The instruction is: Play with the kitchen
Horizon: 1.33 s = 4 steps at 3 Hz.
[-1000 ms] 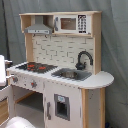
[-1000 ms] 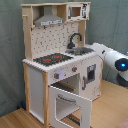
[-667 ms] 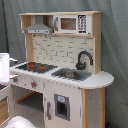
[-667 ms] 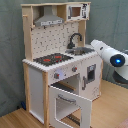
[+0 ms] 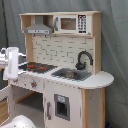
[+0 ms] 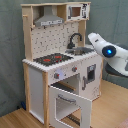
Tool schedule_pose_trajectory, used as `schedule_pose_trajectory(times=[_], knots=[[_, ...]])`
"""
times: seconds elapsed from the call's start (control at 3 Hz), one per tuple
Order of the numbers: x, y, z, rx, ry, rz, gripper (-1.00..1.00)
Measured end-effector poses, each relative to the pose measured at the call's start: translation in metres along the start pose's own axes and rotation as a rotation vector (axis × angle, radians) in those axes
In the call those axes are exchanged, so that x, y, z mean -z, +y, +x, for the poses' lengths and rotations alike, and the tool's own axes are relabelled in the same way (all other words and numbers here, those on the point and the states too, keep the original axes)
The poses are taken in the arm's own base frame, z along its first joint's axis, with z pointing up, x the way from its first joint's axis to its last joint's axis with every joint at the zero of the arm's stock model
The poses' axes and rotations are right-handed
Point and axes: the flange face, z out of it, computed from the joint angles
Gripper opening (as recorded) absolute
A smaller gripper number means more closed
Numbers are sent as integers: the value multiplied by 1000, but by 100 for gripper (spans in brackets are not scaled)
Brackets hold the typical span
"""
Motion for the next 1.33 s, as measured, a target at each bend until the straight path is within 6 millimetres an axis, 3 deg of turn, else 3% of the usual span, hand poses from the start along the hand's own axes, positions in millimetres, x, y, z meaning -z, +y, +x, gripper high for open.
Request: schedule_pose_trajectory(times=[0.67, 1.33], knots=[[-40, 51, 33, -194, -15, 50, 100], [-71, 79, 61, -335, -17, 117, 100]])
